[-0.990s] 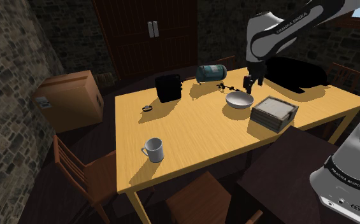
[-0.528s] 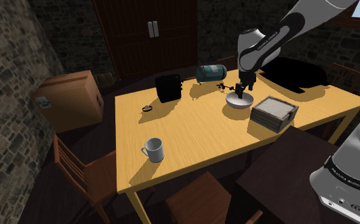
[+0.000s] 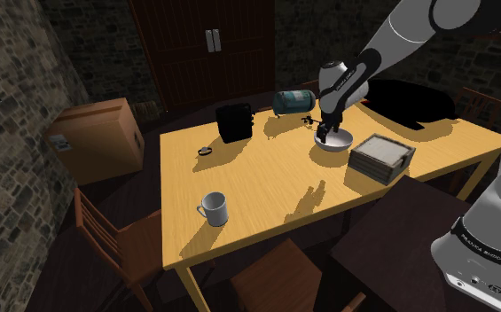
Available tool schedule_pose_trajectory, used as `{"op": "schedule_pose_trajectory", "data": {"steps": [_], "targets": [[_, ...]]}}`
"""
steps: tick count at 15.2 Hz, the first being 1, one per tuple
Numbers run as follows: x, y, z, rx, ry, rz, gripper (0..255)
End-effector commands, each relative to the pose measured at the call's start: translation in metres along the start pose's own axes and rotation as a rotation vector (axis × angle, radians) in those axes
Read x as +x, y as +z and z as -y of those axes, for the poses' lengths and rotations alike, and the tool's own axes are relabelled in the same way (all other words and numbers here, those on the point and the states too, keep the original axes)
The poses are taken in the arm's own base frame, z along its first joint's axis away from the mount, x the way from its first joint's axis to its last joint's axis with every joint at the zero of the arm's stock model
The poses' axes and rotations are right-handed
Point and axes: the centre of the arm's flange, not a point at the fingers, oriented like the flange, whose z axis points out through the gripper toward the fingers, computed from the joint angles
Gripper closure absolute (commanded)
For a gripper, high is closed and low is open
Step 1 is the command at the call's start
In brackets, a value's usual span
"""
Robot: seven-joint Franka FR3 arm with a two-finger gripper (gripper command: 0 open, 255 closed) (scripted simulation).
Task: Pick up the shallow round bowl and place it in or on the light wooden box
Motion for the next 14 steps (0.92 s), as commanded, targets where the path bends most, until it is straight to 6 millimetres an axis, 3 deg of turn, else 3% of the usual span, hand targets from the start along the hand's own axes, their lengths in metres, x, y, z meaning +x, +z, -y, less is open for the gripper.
{"op": "schedule_pose_trajectory", "data": {"steps": [1,4,11,14], "targets": [[0.016,0.017,-0.006,-0.006,-0.008,-0.01,0],[0.039,0.042,-0.012,-0.013,-0.017,-0.021,0],[0.04,0.079,-0.012,-0.013,-0.017,-0.021,0],[0.04,0.082,-0.012,-0.013,-0.017,-0.021,0]]}}
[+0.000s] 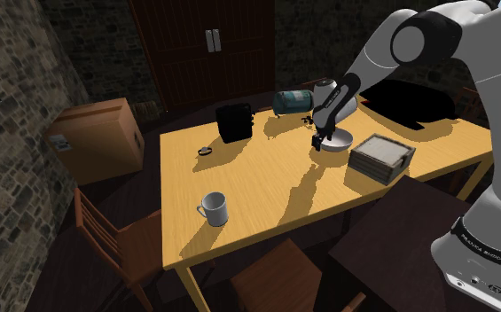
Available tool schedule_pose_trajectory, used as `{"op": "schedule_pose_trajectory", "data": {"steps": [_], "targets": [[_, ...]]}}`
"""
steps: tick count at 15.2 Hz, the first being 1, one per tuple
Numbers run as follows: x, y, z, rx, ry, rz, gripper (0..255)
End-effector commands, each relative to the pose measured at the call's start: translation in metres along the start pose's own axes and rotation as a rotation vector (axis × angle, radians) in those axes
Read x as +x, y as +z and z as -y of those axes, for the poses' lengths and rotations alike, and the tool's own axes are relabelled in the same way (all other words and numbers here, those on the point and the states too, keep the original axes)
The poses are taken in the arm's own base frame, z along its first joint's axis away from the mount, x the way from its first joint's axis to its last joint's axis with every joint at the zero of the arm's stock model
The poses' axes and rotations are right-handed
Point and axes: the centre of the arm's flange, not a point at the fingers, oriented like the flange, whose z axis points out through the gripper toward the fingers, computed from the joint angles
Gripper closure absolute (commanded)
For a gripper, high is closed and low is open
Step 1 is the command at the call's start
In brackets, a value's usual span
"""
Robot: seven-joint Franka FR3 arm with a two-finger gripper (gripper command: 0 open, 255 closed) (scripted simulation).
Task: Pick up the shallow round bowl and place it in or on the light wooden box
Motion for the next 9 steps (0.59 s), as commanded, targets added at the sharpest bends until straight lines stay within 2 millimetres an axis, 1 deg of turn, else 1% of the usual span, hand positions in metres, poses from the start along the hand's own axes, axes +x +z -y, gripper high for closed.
{"op": "schedule_pose_trajectory", "data": {"steps": [1,5,6,9], "targets": [[0.0,0.0007,0.0002,0.0,0.0,0.0,0],[0.0,0.0007,0.0002,0.0,0.0,0.0,0],[0.0,0.0007,0.0002,0.0,0.0,0.0,255],[0.0,0.0007,0.0002,0.0,0.0,0.0,255]]}}
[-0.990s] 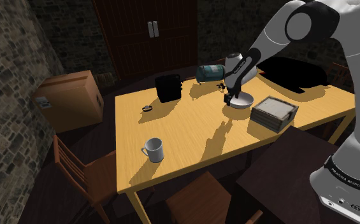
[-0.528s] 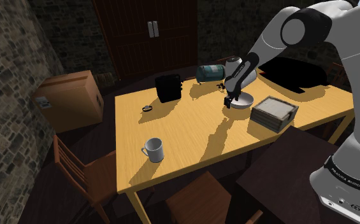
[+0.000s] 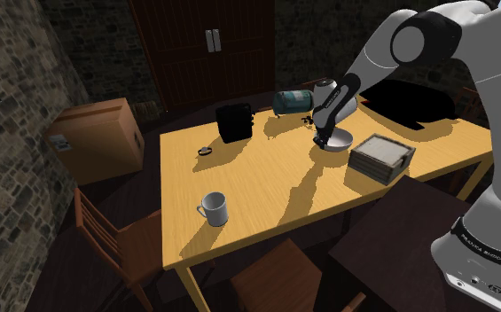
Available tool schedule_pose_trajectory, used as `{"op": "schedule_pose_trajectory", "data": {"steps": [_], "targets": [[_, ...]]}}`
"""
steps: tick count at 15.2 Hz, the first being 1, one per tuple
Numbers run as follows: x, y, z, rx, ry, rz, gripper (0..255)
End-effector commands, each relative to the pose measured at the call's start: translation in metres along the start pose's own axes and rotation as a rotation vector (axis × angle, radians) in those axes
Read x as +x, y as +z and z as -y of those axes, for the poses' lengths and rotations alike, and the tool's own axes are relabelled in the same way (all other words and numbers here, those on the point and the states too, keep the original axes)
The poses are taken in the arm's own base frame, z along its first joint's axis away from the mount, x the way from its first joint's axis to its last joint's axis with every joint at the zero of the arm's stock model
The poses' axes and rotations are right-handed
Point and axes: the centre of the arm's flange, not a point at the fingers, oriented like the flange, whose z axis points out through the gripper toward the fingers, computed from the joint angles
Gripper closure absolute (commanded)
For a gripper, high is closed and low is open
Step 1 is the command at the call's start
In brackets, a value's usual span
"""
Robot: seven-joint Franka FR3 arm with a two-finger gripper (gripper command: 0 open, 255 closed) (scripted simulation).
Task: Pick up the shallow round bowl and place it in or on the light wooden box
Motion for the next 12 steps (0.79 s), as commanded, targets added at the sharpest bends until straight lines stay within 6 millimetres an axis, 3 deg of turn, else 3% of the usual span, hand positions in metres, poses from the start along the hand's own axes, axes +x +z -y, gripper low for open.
{"op": "schedule_pose_trajectory", "data": {"steps": [1,6,12], "targets": [[0.0,0.0,0.0,0.0,0.0,0.0,255],[0.0,0.0,0.0,0.0,0.0,0.0,255],[0.0,-0.031,-0.006,0.0,0.0,0.0,255]]}}
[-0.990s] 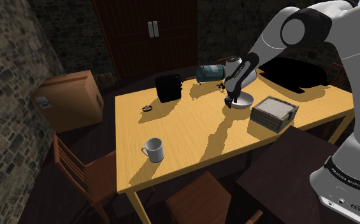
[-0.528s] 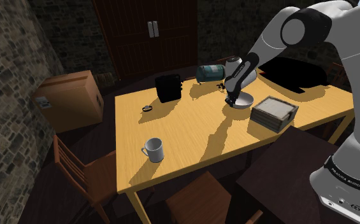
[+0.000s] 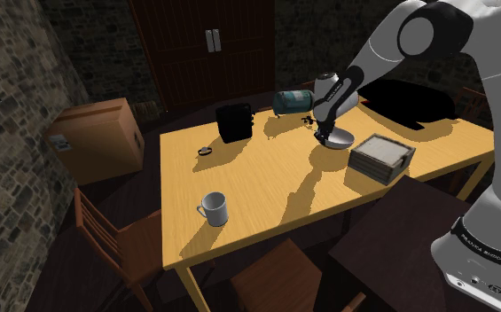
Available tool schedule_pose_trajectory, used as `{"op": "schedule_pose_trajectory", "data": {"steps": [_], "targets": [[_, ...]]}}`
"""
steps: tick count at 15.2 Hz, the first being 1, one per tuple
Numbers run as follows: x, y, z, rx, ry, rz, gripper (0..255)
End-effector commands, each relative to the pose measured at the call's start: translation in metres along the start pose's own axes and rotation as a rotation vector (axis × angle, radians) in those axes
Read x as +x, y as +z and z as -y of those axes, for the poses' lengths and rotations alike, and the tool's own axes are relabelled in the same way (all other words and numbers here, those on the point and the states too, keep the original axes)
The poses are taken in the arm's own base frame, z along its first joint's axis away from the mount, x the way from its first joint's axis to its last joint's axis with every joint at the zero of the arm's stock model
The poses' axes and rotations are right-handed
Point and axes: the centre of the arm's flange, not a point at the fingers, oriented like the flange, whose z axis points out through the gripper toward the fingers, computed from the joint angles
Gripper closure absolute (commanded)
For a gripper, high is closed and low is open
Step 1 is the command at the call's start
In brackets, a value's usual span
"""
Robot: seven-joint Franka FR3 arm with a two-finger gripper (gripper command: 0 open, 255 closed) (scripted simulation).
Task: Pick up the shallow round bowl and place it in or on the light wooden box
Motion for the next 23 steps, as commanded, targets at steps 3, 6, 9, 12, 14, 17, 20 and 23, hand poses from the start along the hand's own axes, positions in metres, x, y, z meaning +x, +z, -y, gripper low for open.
{"op": "schedule_pose_trajectory", "data": {"steps": [3,6,9,12,14,17,20,23], "targets": [[0.0,-0.021,-0.002,0.0,0.0,0.0,255],[0.0,-0.036,-0.006,0.0,0.0,0.0,255],[0.0,-0.052,-0.009,0.0,0.0,0.0,255],[0.001,-0.067,-0.012,0.0,0.0,0.0,255],[0.001,-0.078,-0.014,0.0,0.0,0.0,255],[0.001,-0.093,-0.017,0.0,0.0,0.0,255],[0.001,-0.109,-0.02,0.0,0.0,0.0,255],[0.001,-0.124,-0.023,0.0,0.0,0.0,255]]}}
